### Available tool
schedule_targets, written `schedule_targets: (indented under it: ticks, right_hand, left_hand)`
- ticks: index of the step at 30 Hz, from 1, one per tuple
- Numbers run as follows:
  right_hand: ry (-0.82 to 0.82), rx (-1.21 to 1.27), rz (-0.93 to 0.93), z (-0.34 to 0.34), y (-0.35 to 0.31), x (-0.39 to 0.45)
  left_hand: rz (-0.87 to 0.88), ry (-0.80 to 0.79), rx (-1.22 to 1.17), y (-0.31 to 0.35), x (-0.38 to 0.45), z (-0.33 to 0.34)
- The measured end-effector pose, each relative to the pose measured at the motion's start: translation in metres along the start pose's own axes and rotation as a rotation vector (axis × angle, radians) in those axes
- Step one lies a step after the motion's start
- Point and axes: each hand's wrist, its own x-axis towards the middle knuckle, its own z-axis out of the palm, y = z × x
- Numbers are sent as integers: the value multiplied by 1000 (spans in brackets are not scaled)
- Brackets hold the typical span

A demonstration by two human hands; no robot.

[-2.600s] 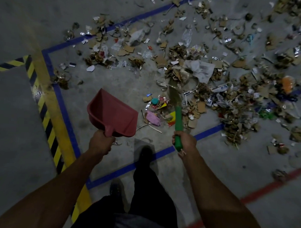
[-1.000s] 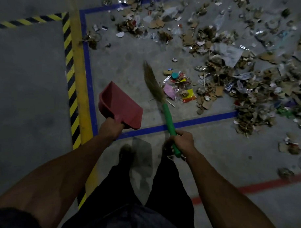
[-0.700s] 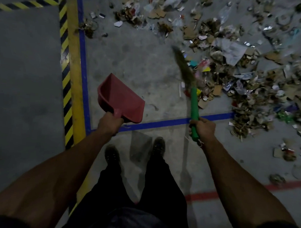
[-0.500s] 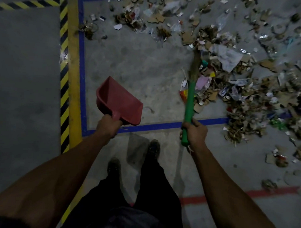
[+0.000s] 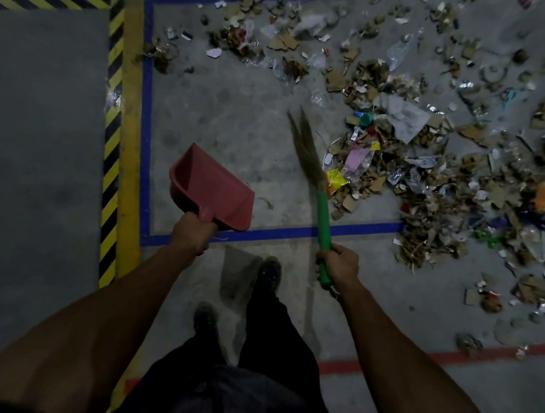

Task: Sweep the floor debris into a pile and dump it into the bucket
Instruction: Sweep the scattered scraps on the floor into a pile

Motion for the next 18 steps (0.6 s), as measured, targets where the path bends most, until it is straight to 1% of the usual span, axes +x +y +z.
schedule_targets:
  ticks: [4,8,12,15,18]
  right_hand:
    - [68,17,-60,-20,-27,9]
    - [99,40,-133,-12,-46,-8]
    - [46,90,-213,11,-57,-39]
    - [17,76,-262,39,-63,-60]
    - [2,44,-279,68,-75,-75]
  left_hand:
    - [3,16,-18,0,-6,-5]
    - [-6,-11,-52,4,-11,-24]
    - [0,2,-70,6,-7,-51]
    - [9,12,-96,14,-6,-77]
    - [30,8,-118,16,13,-105]
